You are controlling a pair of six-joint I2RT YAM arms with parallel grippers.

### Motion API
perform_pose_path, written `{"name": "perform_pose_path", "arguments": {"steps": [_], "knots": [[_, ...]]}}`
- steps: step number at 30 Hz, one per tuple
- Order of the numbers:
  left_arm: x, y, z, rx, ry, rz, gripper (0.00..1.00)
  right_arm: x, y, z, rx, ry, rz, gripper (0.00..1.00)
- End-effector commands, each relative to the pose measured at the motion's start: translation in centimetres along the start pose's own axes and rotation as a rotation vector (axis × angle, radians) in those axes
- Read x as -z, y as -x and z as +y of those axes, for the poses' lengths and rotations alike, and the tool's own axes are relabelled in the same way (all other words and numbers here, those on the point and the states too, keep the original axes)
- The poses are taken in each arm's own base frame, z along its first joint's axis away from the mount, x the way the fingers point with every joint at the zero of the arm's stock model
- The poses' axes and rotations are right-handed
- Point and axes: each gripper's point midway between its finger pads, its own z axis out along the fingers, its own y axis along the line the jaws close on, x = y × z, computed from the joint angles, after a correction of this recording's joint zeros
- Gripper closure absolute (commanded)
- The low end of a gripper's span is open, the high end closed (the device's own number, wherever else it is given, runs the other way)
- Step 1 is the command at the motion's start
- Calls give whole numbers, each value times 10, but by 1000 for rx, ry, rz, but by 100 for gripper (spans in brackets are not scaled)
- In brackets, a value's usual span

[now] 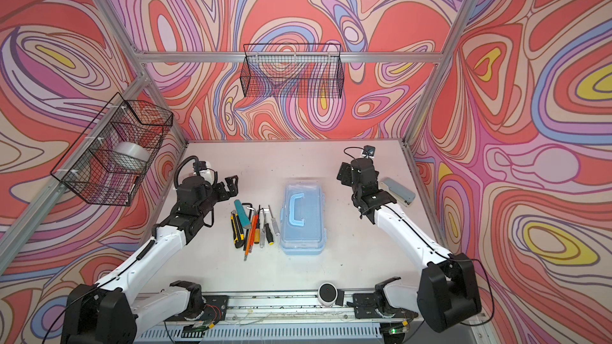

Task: Pack the tool kit
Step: 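Reach both grippers to the clear lid of the blue tool box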

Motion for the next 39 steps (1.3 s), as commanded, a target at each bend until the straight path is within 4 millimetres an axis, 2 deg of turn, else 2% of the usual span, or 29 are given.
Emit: {"name": "perform_pose_path", "arguments": {"steps": [1,5,8,11,17,27,34,39], "knots": [[7,-51,-34,123,-142,227,4,33,-44,41,-68,132,245,22],[14,-75,-58,111,-205,309,7,57,-70,85,-30,235,370,31],[13,-90,-70,118,-232,361,11,64,-91,109,-43,312,445,38],[10,-105,-84,121,-266,406,17,65,-113,128,-36,345,507,43],[0,-130,-96,103,-276,469,27,52,-145,148,-32,374,593,49],[-11,-149,-108,105,-295,500,27,32,-176,153,-90,340,686,49],[-16,-156,-117,98,-313,514,27,28,-188,152,-160,306,741,49],[-20,-160,-118,98,-318,520,27,31,-199,161,-243,395,794,48]]}}
